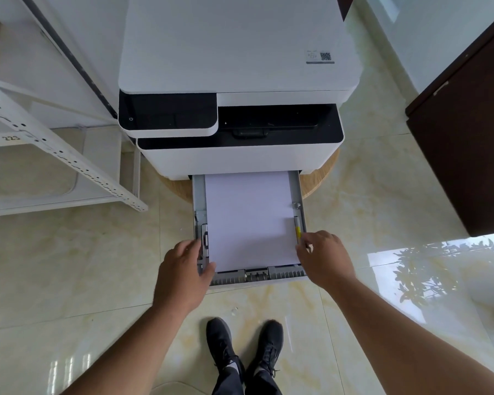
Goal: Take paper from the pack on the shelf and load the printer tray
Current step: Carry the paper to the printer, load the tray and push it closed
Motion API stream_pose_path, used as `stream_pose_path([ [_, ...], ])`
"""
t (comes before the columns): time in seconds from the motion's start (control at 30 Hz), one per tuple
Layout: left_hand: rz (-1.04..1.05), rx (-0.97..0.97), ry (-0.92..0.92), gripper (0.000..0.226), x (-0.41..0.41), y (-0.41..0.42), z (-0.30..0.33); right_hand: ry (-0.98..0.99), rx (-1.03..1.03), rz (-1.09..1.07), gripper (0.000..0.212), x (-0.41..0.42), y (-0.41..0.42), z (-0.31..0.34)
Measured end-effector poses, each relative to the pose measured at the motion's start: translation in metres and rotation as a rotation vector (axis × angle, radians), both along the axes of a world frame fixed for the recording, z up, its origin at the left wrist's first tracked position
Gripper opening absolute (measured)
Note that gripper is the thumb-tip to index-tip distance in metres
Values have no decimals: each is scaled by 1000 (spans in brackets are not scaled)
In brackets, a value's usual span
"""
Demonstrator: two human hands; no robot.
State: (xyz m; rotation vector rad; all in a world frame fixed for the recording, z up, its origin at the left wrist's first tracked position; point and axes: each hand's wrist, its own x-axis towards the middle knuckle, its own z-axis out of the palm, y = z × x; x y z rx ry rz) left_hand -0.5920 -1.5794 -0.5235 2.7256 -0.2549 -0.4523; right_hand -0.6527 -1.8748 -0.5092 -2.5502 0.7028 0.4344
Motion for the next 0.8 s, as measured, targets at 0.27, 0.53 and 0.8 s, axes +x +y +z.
stream_pose_path([
  [0.27, -213, 211, 34, 85, -25, 40, -5, 70, -125, 171, 60, -51, -17, 4],
  [0.53, -211, 253, 8, 58, -25, 37, -4, 194, -212, 278, 53, -55, -18, -4],
  [0.8, -233, 275, -3, 57, -25, 38, 0, 198, -260, 301, 53, -56, -18, -2],
])
